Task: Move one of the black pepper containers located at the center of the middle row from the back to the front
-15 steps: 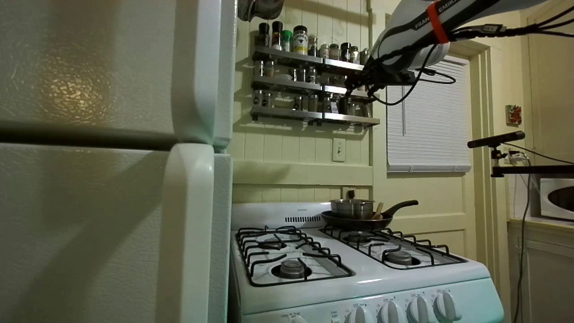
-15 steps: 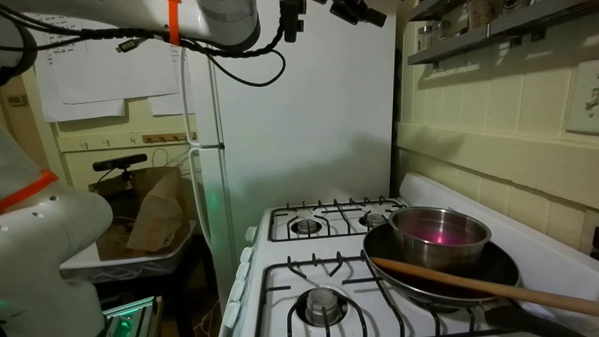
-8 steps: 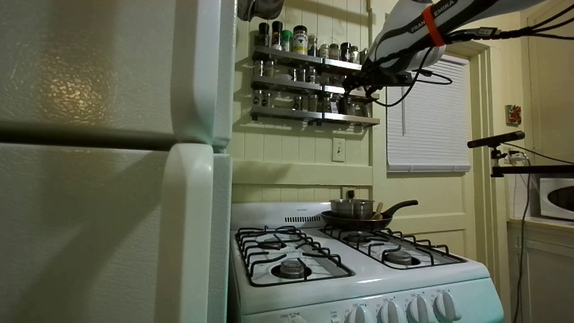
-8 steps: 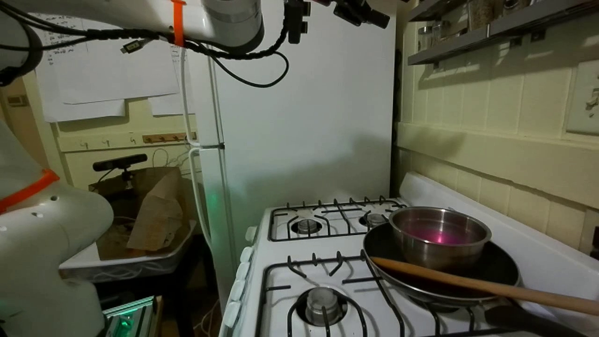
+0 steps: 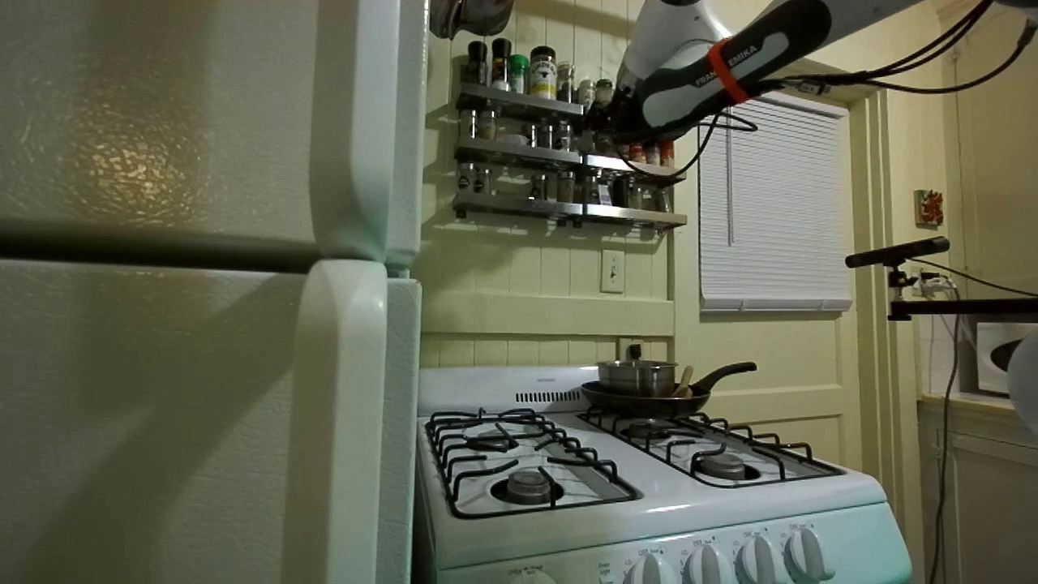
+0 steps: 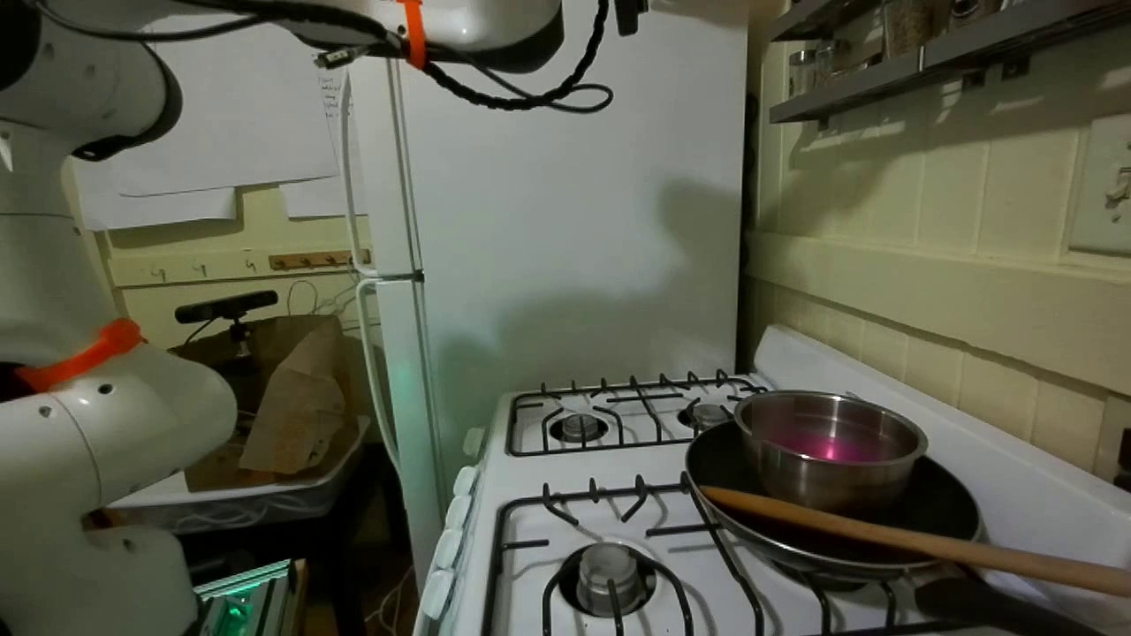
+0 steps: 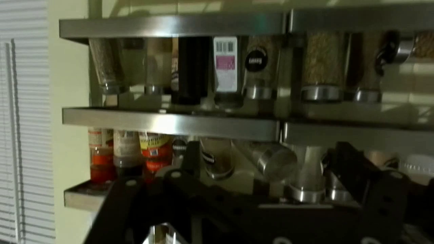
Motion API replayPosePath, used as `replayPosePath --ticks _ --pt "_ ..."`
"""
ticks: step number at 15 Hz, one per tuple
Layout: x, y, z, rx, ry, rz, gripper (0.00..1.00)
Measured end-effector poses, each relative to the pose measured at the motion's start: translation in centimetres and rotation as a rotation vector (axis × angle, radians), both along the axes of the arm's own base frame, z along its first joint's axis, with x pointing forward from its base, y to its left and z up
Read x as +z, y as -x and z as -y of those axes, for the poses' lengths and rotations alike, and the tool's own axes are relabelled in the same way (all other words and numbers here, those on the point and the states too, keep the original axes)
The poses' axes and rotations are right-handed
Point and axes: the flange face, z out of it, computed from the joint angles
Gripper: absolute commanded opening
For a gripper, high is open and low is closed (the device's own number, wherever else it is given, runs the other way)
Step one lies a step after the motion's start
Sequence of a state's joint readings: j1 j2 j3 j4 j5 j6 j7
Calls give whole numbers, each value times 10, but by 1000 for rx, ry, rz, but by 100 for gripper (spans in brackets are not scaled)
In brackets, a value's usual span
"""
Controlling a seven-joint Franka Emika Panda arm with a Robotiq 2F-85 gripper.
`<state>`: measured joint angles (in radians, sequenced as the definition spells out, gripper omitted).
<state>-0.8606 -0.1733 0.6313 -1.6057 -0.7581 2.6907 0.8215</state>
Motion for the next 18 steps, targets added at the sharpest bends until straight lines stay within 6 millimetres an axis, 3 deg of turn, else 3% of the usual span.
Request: replayPosePath --ticks 3,6,13,18 --pt "30 -16 -15 -62 11 98 100" --pt "41 -34 -14 -123 30 156 100" --pt "8 -109 -10 -103 47 216 100" --pt "12 -112 -7 -101 33 231 100"
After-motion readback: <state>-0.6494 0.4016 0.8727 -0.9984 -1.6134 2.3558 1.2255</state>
